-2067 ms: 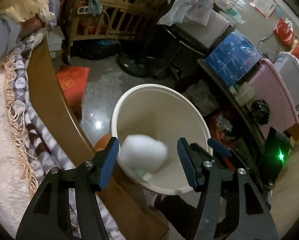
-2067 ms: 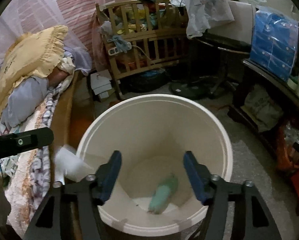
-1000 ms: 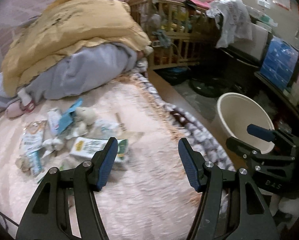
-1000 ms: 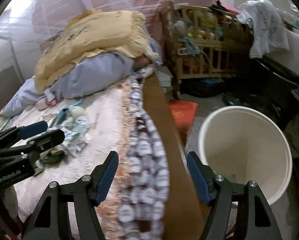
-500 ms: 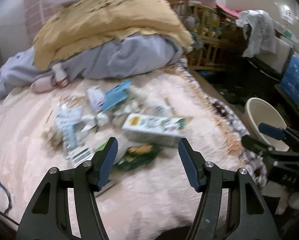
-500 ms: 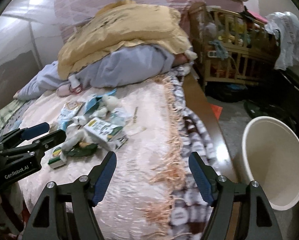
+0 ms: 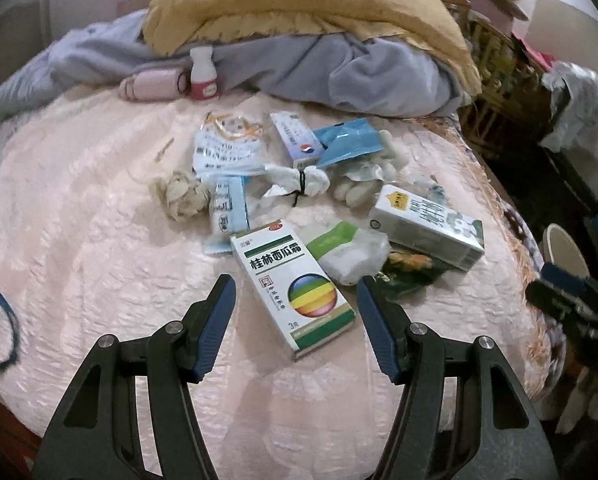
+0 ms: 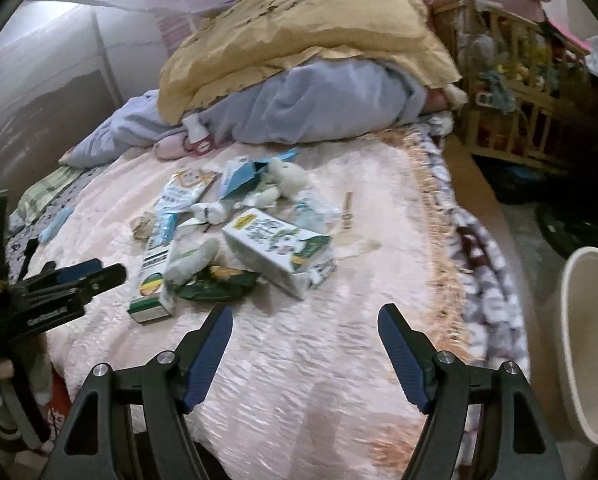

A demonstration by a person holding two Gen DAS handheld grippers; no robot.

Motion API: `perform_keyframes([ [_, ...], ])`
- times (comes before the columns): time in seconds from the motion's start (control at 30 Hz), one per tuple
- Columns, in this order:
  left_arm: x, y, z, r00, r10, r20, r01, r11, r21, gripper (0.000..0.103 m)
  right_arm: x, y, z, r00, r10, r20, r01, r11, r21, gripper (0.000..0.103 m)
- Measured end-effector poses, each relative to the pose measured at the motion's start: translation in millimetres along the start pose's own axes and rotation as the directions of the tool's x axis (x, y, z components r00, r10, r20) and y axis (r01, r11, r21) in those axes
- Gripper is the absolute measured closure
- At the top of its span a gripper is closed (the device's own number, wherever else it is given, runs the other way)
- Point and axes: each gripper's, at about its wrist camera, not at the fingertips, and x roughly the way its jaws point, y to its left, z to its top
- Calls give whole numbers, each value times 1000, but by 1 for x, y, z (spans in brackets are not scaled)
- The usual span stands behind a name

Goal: Collect trash
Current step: 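Grasp the white rainbow-logo medicine box with the left gripper while the right grasps the white-green packet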

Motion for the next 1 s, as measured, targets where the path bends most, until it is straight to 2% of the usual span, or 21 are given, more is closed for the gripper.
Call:
perform_keyframes([
  [0.27, 44, 1, 9, 997, -18, -79, 13, 998, -60, 41, 16, 8, 1, 999, 29, -37, -30, 999, -16, 30],
  [0.37, 51, 2, 6, 997, 3, -79, -7, 999, -45, 39, 19, 10, 5, 998, 41, -43, -42, 999, -25, 30],
  [0.47, 63, 6, 1, 990, -16, -138, 12, 999, -33, 39, 26, 14, 11, 996, 69, -54, -70, 997, -18, 30],
  [0.53, 62, 15, 0, 990, -45, -137, 39, 998, -46, 40, 31, 18, 16, 994, 88, -62, -89, 996, -17, 30],
  [0.7, 44, 38, -1, 992, -59, -115, 50, 996, -73, 47, 43, 39, 29, 988, 134, -75, -138, 989, -50, 30],
  [0.8, 30, 52, -4, 993, -45, -106, 38, 997, -71, 47, 56, 57, 40, 981, 165, -100, -173, 981, -84, 29],
  [0.93, 16, 63, -11, 996, -28, -90, 22, 997, -67, 47, 85, 84, 55, 959, 217, -180, -242, 962, -125, 30],
  [1.0, 13, 66, -15, 996, -24, -90, 18, 998, -68, 47, 106, 99, 59, 946, 217, -240, -259, 953, -156, 30],
])
